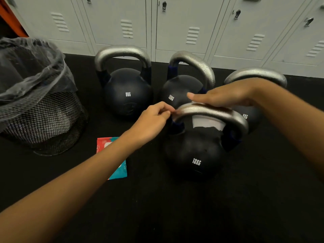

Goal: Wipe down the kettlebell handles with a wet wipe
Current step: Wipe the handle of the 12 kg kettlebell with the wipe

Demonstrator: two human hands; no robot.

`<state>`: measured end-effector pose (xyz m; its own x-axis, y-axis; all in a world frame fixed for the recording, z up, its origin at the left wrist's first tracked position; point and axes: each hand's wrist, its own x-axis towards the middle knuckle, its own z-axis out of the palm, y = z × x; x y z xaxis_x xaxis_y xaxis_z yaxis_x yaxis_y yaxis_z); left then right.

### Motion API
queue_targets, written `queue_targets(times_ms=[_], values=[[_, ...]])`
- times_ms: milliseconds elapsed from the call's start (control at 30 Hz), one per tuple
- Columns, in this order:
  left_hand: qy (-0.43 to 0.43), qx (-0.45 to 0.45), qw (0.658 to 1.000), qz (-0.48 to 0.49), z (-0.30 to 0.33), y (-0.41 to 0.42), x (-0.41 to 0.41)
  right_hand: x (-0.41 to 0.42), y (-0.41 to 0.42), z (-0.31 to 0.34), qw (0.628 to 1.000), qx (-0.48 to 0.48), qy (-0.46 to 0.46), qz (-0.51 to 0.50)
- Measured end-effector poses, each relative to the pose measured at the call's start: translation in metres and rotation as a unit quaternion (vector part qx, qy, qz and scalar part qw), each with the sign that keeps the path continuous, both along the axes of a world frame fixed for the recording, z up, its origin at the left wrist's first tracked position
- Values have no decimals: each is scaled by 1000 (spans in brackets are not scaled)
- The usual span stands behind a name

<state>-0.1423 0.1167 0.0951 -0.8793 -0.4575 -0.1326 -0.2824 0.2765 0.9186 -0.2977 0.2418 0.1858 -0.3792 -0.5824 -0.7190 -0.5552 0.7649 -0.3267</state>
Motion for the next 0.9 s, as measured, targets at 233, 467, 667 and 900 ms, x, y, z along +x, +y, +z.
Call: queue_targets(times_ms=[233,467,667,900], values=[[40,15,999,-15,-4,10,5,11,-12,-5,998,-17,41,43],[48,0,998,-36,-6,13,9,-1,15,-11,997,-37,62,10],[45,-10,998,-43,-8,14,9,5,10,-14,993,-55,102,1],[52,-42,998,-15,-9,17,6,-1,18,-25,987,-139,19,-74]])
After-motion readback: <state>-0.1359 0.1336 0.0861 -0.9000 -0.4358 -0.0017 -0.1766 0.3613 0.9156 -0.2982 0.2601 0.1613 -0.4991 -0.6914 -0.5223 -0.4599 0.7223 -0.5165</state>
